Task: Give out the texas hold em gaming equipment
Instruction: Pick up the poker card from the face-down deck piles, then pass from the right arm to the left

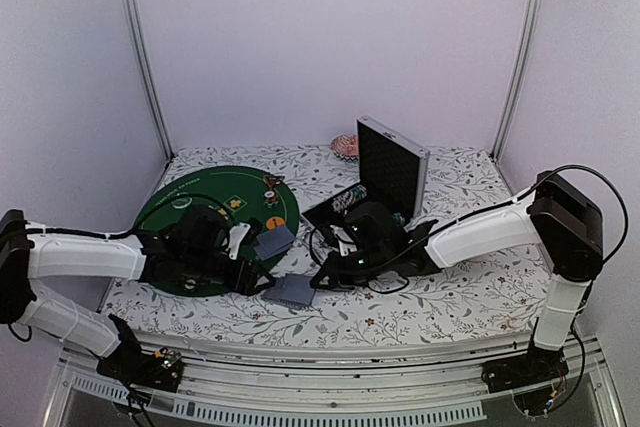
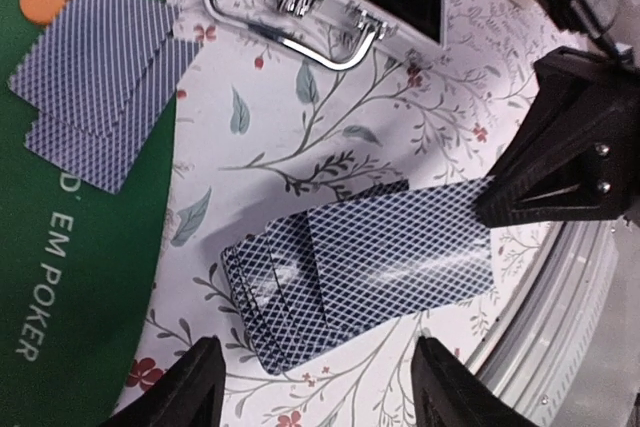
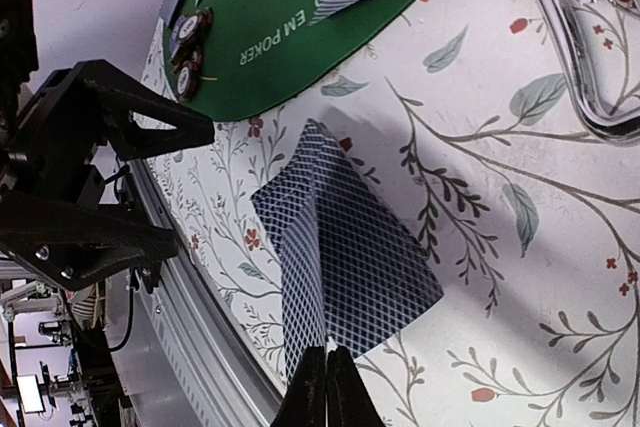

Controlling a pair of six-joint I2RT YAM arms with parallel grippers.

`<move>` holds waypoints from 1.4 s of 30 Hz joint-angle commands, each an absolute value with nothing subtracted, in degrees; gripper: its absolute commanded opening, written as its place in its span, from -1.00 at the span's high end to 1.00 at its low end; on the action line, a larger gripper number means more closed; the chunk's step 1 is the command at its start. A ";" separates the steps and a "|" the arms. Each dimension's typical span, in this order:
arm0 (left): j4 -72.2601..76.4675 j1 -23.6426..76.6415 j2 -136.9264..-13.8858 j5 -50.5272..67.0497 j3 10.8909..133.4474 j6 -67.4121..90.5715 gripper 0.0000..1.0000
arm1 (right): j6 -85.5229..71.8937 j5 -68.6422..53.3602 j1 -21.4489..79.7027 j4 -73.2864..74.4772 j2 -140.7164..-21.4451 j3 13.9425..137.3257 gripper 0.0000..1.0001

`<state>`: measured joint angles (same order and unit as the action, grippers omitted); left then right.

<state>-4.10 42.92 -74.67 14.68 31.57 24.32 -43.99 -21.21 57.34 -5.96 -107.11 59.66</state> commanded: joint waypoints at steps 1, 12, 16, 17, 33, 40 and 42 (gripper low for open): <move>-9.79 40.48 -68.48 14.12 33.94 21.90 -0.33 | -41.86 -22.68 57.74 -4.73 -103.14 61.61 0.95; -12.29 35.22 -52.06 16.94 35.85 26.13 -0.26 | -40.44 -20.00 58.10 -12.07 -93.63 62.51 0.95; -5.62 35.07 -48.03 19.40 35.36 32.65 -0.17 | -41.29 -11.77 60.10 -21.09 -89.68 61.26 0.95; -1.78 35.02 -47.28 20.76 34.84 34.68 -0.17 | -40.97 -9.28 61.10 -23.95 -89.26 61.49 0.95; 30.09 35.16 -46.66 26.38 27.58 52.78 -0.27 | -35.44 -0.44 65.96 -31.98 -94.03 68.82 0.96; 34.63 35.15 -44.00 27.29 26.71 52.76 -0.16 | -35.38 1.22 65.97 -31.90 -92.88 67.99 0.96; 34.71 35.16 -43.23 26.78 26.28 52.76 -0.16 | -35.10 1.68 65.99 -31.82 -92.44 67.65 0.96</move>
<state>30.87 35.51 -45.15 26.50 27.49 52.42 -36.10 -0.27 65.98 -30.65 -93.41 67.57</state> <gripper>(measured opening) 0.582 0.022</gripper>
